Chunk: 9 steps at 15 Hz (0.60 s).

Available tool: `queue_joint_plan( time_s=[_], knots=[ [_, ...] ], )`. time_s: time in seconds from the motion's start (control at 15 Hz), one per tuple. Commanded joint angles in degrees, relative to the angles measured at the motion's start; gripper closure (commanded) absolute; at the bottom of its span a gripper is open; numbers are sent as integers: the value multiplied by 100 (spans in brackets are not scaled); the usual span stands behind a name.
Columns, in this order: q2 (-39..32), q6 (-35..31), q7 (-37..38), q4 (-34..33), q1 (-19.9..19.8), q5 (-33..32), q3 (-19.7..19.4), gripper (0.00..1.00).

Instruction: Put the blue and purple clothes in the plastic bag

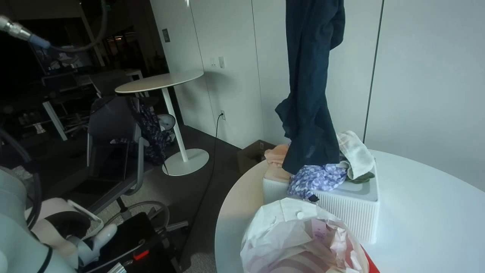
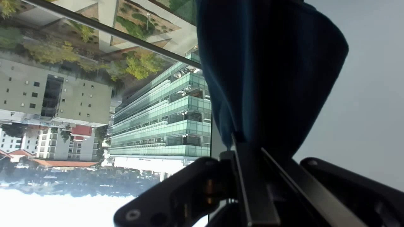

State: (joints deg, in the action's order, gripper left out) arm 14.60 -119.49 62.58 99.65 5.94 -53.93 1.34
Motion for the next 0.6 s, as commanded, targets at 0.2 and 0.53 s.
queue_joint_plan(
  time_s=[0.2,0.53],
  knots=[
    [1274,455,278,638,-656,-124,222,95],
    [1844,316,378,1716,-833,14,73,95]
  ],
)
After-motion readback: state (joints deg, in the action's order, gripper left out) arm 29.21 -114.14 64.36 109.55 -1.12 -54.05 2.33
